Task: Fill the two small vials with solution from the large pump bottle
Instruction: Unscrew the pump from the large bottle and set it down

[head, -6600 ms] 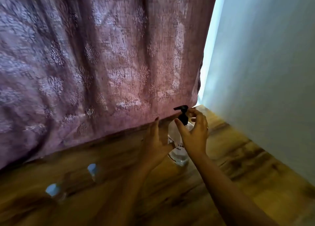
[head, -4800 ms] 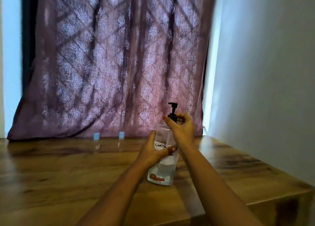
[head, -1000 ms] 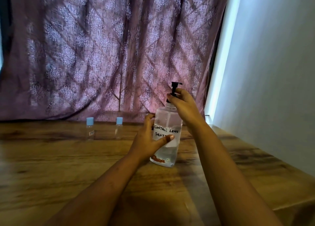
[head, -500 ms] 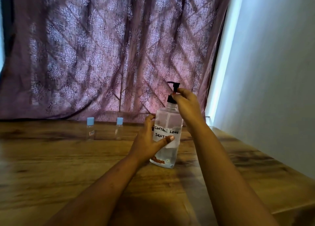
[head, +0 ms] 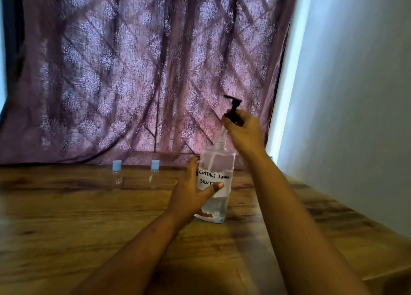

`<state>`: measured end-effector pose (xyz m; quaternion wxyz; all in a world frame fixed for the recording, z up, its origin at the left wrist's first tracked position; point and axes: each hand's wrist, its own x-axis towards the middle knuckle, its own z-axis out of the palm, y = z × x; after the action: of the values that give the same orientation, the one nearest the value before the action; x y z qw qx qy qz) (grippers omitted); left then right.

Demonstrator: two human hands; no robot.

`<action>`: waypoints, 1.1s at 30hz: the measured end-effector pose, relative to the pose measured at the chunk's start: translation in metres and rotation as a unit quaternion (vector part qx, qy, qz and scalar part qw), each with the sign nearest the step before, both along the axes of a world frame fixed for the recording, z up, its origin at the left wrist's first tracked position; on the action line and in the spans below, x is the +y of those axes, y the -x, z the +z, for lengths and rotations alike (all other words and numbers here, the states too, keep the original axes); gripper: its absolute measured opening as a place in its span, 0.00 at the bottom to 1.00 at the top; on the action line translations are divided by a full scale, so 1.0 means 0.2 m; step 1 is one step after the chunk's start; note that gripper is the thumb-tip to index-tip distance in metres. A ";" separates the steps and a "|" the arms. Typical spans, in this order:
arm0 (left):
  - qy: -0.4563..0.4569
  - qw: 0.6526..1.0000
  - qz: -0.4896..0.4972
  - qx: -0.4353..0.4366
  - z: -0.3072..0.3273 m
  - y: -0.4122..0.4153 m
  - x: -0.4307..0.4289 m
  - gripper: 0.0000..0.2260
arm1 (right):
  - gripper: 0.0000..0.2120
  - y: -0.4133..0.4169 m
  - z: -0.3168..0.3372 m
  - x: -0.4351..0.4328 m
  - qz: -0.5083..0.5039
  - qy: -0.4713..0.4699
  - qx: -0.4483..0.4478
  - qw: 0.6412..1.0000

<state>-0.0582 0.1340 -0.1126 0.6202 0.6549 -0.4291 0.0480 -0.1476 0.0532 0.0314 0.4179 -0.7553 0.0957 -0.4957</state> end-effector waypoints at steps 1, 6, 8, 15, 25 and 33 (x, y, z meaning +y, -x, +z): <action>-0.002 1.000 0.007 -0.002 0.00 0.00 0.00 0.36 | 0.14 0.02 0.04 0.00 0.007 -0.009 -0.022 1.000; -0.012 0.999 0.041 -0.018 0.00 -0.01 0.00 0.42 | 0.13 0.16 0.24 -0.01 0.030 -0.030 -0.131 0.990; -0.003 0.998 0.055 -0.017 -0.01 -0.01 0.01 0.42 | 0.14 0.22 0.32 -0.03 0.030 -0.040 -0.171 0.984; -0.017 0.994 0.106 -0.033 0.01 0.06 0.04 0.43 | 0.16 0.44 0.34 -0.07 -0.024 -0.026 -0.273 0.961; -0.098 0.975 0.200 -0.009 0.02 0.00 0.25 0.35 | 0.20 0.32 -0.36 -0.22 -0.150 0.054 -0.087 0.983; -0.146 0.967 0.209 0.016 0.01 -0.12 0.41 0.27 | 0.09 0.23 -0.68 -0.29 -0.217 0.030 0.204 0.954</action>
<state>-0.0342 0.2158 -0.1099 0.5003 0.8143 -0.2755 0.1029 -0.1943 -0.0039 -0.1048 0.2488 -0.8137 0.3253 -0.4125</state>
